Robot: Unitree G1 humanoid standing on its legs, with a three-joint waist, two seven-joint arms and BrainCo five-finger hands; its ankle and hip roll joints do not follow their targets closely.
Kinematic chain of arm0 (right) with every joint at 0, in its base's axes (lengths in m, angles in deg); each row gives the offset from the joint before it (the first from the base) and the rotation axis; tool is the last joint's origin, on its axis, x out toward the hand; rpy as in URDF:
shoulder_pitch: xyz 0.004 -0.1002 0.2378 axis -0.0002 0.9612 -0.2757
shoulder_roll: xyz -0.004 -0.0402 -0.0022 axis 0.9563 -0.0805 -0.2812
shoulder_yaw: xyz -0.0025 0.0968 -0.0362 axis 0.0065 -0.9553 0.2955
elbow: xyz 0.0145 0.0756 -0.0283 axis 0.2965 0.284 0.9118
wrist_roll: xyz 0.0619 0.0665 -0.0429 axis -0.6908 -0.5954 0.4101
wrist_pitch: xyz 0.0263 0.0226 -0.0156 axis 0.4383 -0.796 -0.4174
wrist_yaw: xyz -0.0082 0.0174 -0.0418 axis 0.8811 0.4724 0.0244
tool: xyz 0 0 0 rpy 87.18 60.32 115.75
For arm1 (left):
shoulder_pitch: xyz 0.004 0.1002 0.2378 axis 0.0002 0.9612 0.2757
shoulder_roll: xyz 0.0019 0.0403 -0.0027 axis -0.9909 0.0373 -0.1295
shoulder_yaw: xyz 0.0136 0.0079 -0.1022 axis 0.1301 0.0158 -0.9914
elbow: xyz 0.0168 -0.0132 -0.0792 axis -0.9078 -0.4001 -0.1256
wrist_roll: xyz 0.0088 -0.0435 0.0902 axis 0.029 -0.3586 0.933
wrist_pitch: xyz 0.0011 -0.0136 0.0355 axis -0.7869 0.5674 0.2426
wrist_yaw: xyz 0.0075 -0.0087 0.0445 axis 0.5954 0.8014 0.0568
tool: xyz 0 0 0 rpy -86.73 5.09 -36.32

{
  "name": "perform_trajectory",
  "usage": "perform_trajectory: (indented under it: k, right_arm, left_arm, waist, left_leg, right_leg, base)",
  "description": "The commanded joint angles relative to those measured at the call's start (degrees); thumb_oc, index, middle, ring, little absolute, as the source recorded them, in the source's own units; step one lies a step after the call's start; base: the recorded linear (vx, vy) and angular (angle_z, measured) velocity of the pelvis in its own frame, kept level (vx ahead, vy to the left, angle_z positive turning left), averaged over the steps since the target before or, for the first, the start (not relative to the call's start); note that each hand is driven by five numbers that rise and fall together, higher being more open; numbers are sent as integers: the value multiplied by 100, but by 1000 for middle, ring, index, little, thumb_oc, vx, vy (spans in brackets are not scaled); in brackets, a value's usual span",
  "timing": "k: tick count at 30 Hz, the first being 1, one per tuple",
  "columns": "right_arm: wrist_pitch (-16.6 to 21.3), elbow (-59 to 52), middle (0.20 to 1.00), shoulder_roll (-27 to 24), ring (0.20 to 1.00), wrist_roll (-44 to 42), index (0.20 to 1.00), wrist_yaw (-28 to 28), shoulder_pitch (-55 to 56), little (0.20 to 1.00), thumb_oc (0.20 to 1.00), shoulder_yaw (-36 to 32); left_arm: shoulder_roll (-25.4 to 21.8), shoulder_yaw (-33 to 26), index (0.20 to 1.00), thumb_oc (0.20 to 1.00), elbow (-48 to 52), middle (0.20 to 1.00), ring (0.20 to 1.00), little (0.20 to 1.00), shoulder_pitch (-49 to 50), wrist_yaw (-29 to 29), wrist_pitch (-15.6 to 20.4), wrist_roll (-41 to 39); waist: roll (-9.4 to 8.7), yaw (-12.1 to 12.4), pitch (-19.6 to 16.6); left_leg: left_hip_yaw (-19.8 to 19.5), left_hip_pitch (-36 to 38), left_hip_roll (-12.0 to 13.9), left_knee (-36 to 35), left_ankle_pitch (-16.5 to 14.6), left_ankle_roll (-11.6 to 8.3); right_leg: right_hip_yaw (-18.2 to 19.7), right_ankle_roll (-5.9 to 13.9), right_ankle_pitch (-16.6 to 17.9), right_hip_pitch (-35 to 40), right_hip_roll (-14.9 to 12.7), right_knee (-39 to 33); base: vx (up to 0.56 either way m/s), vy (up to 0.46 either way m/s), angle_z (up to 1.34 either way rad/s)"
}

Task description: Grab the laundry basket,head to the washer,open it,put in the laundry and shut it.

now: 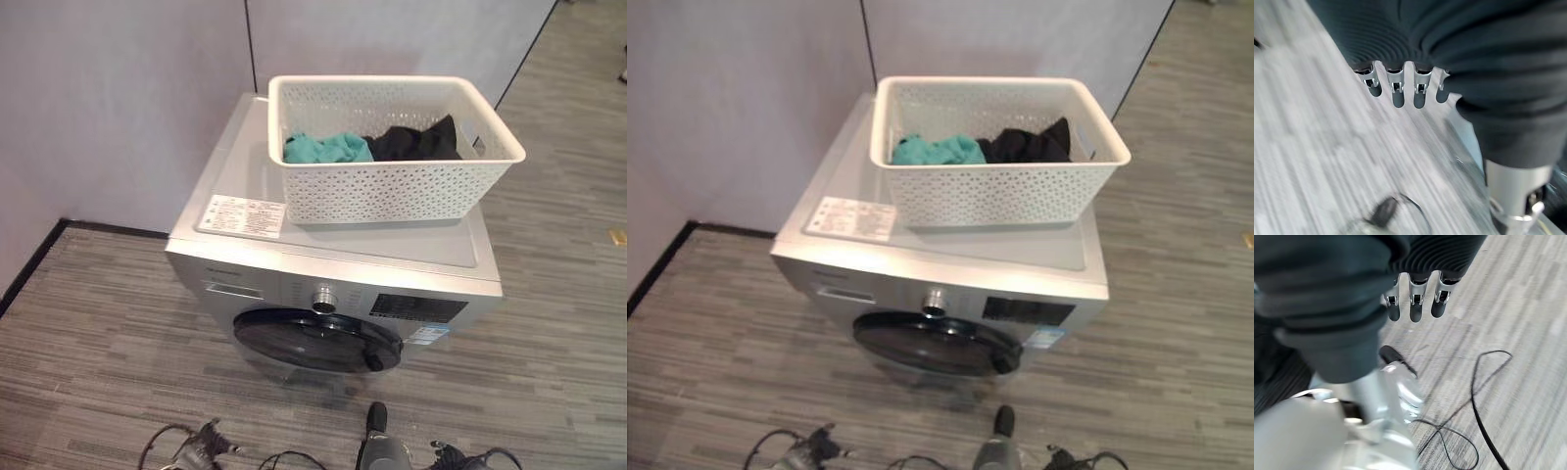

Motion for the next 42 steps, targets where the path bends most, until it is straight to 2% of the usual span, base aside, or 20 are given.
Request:
perform_trajectory:
  k: [1, 3, 4, 6, 7, 9, 11, 12, 17, 18, 19, 20, 21, 23, 24, 25, 26, 27, 31, 42]
  right_arm:
    - [170, 144, 1000, 419, 1000, -105, 1000, 85, -373, 1000, 1000, -26]
    - [196, 597, 1000, 451, 1000, -29, 1000, -11, -439, 1000, 1000, -160]
    - [198, 599, 1000, 453, 1000, -29, 1000, -11, -441, 1000, 1000, -161]
    - [217, 778, 1000, 484, 1000, 22, 1000, -35, -405, 1000, 1000, -204]
    - [222, 862, 1000, 496, 1000, 49, 1000, -81, -414, 1000, 1000, -209]
    - [228, 884, 1000, 506, 1000, 60, 1000, -97, -432, 1000, 1000, -165]
    - [271, 834, 1000, 546, 1000, 111, 1000, -139, -474, 1000, 1000, -36]
    - [368, 689, 1000, 505, 1000, -21, 1000, -249, -556, 1000, 1000, -6]
    - [489, 307, 1000, 374, 1000, -192, 1000, -410, -588, 1000, 1000, 0]
    - [570, -21, 1000, 216, 1000, -346, 1000, -536, -612, 1000, 1000, -52]
    - [565, -27, 1000, 210, 1000, -347, 1000, -535, -612, 1000, 1000, -53]
    - [624, -468, 1000, 49, 1000, -442, 1000, -593, -500, 1000, 1000, -105]
    - [662, -691, 1000, -22, 1000, -480, 1000, -617, -424, 1000, 1000, -104]
    - [739, -1178, 1000, -156, 1000, -567, 1000, -579, -280, 1000, 1000, -146]
    - [786, -1665, 1000, -288, 1000, -617, 1000, -548, -75, 1000, 1000, -234]
    - [781, -1675, 1000, -295, 1000, -617, 1000, -547, -66, 1000, 1000, -234]
    - [844, -2007, 1000, -376, 1000, -682, 1000, -570, 60, 1000, 1000, -368]
    - [842, -2044, 1000, -368, 1000, -722, 1000, -599, 85, 1000, 1000, -435]
    - [774, -2152, 1000, -400, 1000, -558, 1000, -623, 73, 1000, 1000, -410]
    - [663, -2539, 1000, -479, 1000, -72, 1000, -771, -14, 1000, 1000, -403]
  left_arm:
    - [33, -152, 1000, 1000, 134, 1000, 1000, 1000, -213, 63, 69, 37]
    - [120, -133, 1000, 1000, 169, 1000, 1000, 1000, -68, 75, 85, -40]
    - [118, -133, 1000, 1000, 170, 1000, 1000, 1000, -69, 75, 85, -40]
    - [167, -122, 1000, 1000, 180, 1000, 1000, 1000, 28, 70, 107, -99]
    - [212, -171, 1000, 1000, 174, 1000, 1000, 1000, 80, 87, 116, -174]
    - [249, -175, 1000, 1000, 181, 1000, 1000, 1000, 99, 88, 120, -204]
    - [302, -252, 1000, 1000, 171, 1000, 1000, 1000, 153, 103, 151, -313]
    - [322, -199, 1000, 1000, 179, 1000, 1000, 1000, 106, 153, 168, -339]
    - [391, -64, 1000, 1000, 309, 1000, 1000, 1000, -9, 200, 197, -338]
    - [436, -10, 1000, 1000, 397, 1000, 1000, 1000, -149, 258, 223, -438]
    - [440, -11, 1000, 1000, 395, 1000, 1000, 1000, -152, 258, 223, -439]
    - [450, -32, 1000, 1000, 479, 1000, 1000, 1000, -235, 326, 228, -488]
    - [475, -34, 1000, 1000, 491, 1000, 1000, 1000, -227, 333, 236, -473]
    - [518, -71, 1000, 1000, 478, 1000, 1000, 1000, -162, 302, 259, -456]
    - [581, -76, 1000, 1000, 445, 1000, 1000, 1000, -74, 265, 266, -405]
    - [586, -75, 1000, 1000, 446, 1000, 1000, 1000, -69, 266, 266, -405]
    - [669, -32, 1000, 1000, 422, 1000, 1000, 1000, -19, 239, 248, -317]
    - [683, 17, 1000, 1000, 401, 1000, 1000, 1000, -26, 216, 246, -261]
    - [721, 161, 1000, 1000, 409, 1000, 1000, 1000, -15, 155, 221, -109]
    - [641, -30, 1000, 1000, 472, 1000, 1000, 1000, 202, 220, 243, -116]
  waist:
    - [40, 214, 158]
    - [105, 416, -25]
    - [103, 415, -37]
    - [34, 572, -174]
    - [-58, 743, -315]
    - [-90, 817, -359]
    - [-173, 936, -382]
    - [-177, 966, -307]
    - [-131, 890, -63]
    - [-140, 751, 132]
    - [-131, 741, 128]
    - [-201, 557, 244]
    - [-218, 505, 242]
    - [-231, 424, 178]
    - [-133, 257, 22]
    - [-129, 264, 31]
    - [37, 118, -134]
    - [58, 72, -179]
    - [82, 81, -216]
    - [126, 206, -372]
  left_leg:
    - [-242, -41, 267, -110, -94, 511]
    - [-278, -324, 190, -110, 121, 641]
    - [-278, -341, 190, -113, 134, 640]
    - [-311, -521, 131, -43, 220, 645]
    - [-245, -730, 143, 16, 289, 600]
    - [-208, -813, 188, 46, 324, 583]
    - [-190, -955, 406, 117, 476, 446]
    - [-265, -1160, 669, 94, 769, 220]
    - [-338, -1524, 936, 112, 1178, 10]
    - [8, -1796, 1154, 260, 1399, -79]
    - [-7, -1821, 1162, 285, 1390, -83]
    - [541, -1838, 1439, 840, 1176, -58]
    - [458, -1800, 1479, 1174, 994, -36]
    - [76, -1531, 1294, 1397, 602, -7]
    - [-47, -1018, 1252, 1089, 329, 13]
    - [-39, -991, 1253, 1072, 331, 12]
    - [98, -567, 1328, 400, 412, -35]
    - [115, -536, 1328, 236, 510, -76]
    - [-71, -481, 1235, 41, 562, -121]
    - [202, -71, 1063, -515, 580, -97]
  right_leg:
    - [457, 409, -1883, -136, 147, 899]
    - [589, 291, -2469, 253, 536, 1508]
    - [587, 289, -2454, 242, 536, 1494]
    - [633, 238, -2754, 746, 751, 1311]
    - [653, 273, -2809, 1114, 768, 856]
    - [718, 260, -2785, 1182, 784, 653]
    - [818, 160, -2826, 1366, 913, 121]
    - [809, 120, -2818, 1489, 1130, -240]
    - [637, 26, -2836, 1616, 1326, -509]
    - [520, -49, -2827, 1565, 1361, -541]
    - [511, -52, -2829, 1558, 1370, -538]
    - [343, -150, -2776, 1399, 1314, -468]
    - [329, -187, -2726, 1333, 1321, -466]
    - [362, -196, -2636, 1253, 1330, -492]
    - [354, -148, -2583, 1226, 1371, -583]
    - [358, -148, -2583, 1243, 1373, -587]
    - [330, -99, -2574, 1187, 1427, -599]
    - [323, -95, -2548, 1141, 1413, -598]
    - [341, -79, -2489, 1093, 1344, -568]
    - [431, 126, -2242, 1123, 1120, -617]
  base:
    - [-279, 135, 30]
    - [-206, 71, 44]
    - [-100, -9, 21]
    - [-147, -92, 2]
    - [-162, -128, -3]
    - [-183, -202, -25]
    - [-283, -390, -74]
    - [-222, -303, -51]
    - [-213, -173, 11]
    - [-229, -94, 63]
    - [-430, -168, 108]
    - [-273, -111, 106]
    - [-307, -126, 78]
    - [-73, -26, 5]
    - [10, 23, -20]
    - [63, 119, -22]
    - [21, 119, 0]
    - [21, 119, 12]
    - [5, 69, 24]
    - [36, 42, -9]
